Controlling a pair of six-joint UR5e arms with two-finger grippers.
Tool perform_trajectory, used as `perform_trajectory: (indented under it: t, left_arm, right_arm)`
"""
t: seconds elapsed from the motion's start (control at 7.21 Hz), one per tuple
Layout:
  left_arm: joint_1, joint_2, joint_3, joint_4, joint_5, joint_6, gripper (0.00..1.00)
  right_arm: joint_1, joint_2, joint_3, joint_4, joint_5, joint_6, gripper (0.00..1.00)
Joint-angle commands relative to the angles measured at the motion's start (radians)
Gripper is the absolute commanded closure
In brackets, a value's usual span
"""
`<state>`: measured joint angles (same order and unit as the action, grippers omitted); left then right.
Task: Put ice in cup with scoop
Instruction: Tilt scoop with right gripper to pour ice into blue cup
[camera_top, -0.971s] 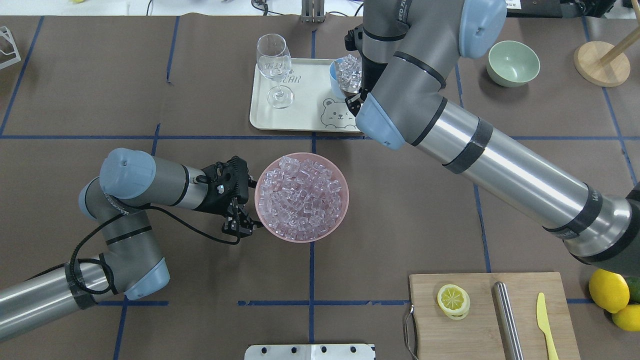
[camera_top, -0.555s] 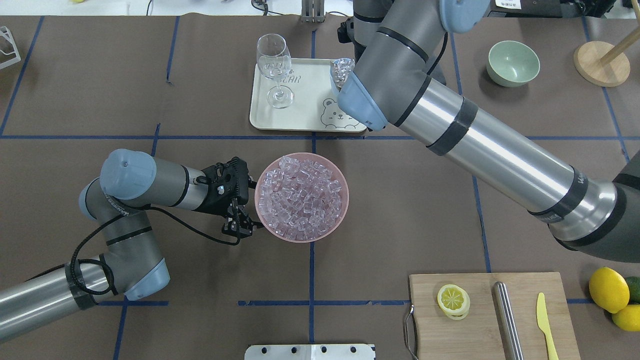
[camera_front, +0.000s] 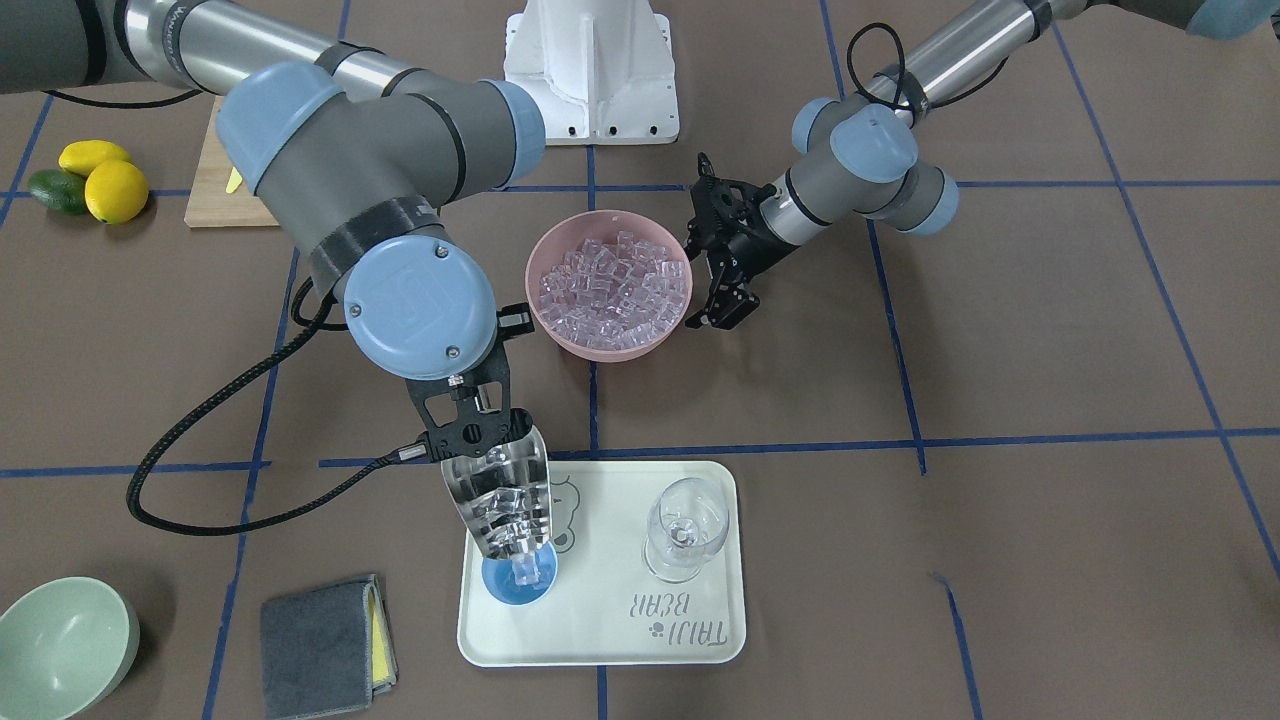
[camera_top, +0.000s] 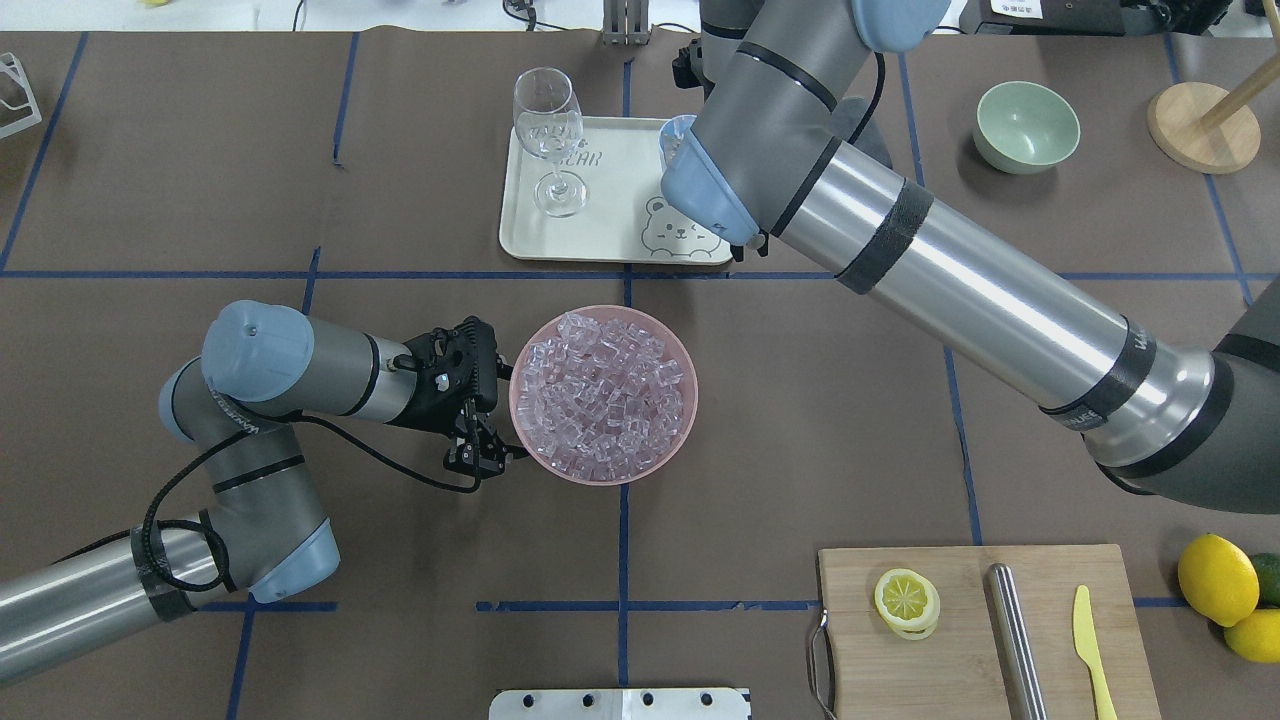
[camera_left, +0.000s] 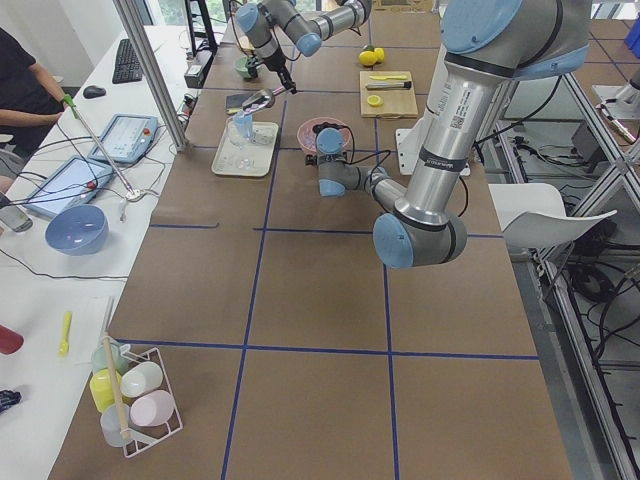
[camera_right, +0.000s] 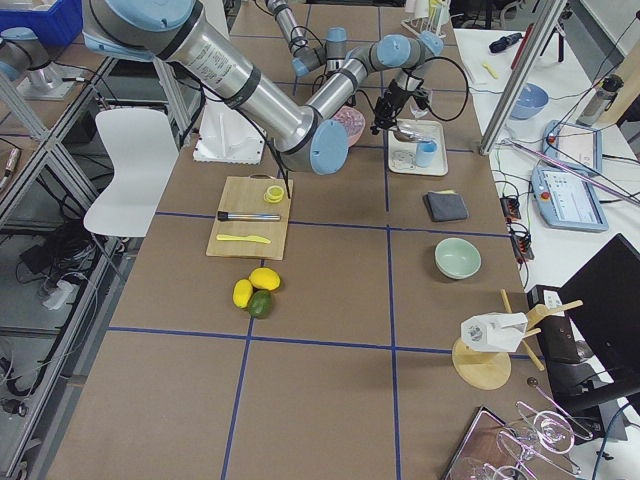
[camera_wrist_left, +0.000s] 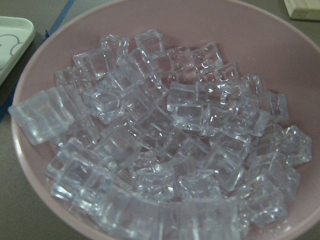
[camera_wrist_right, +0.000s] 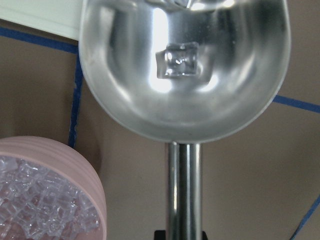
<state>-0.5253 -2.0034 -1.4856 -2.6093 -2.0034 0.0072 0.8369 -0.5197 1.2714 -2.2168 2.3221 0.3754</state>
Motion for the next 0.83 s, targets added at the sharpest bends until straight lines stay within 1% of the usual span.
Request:
perform_trajectory:
  t: [0.0,0.14,0.42,0.55,0.69]
  left_arm:
    - [0.001,0.000,0.001,0.000,0.000,0.000,0.00]
    - [0.002,-0.002,0.001,0.000,0.002,0.000,0.00]
    - [0.004,-0.002,0.001,0.000,0.002,0.000,0.00]
    - [0.004,0.000,0.001,0.000,0.002,0.000,0.00]
    - [0.004,0.000,0.001,0.000,0.002,0.000,0.00]
  right_arm:
    - [0.008,0.021,-0.009,-0.074,0.005,-0.064,1.00]
    - [0.017,0.048,-0.032,-0.124,0.005,-0.097,1.00]
    - [0.025,0.061,-0.050,-0.135,0.005,-0.116,1.00]
    - [0.036,0.081,-0.082,-0.138,0.011,-0.127,1.00]
    - [0.044,0.149,-0.172,-0.149,0.014,-0.139,1.00]
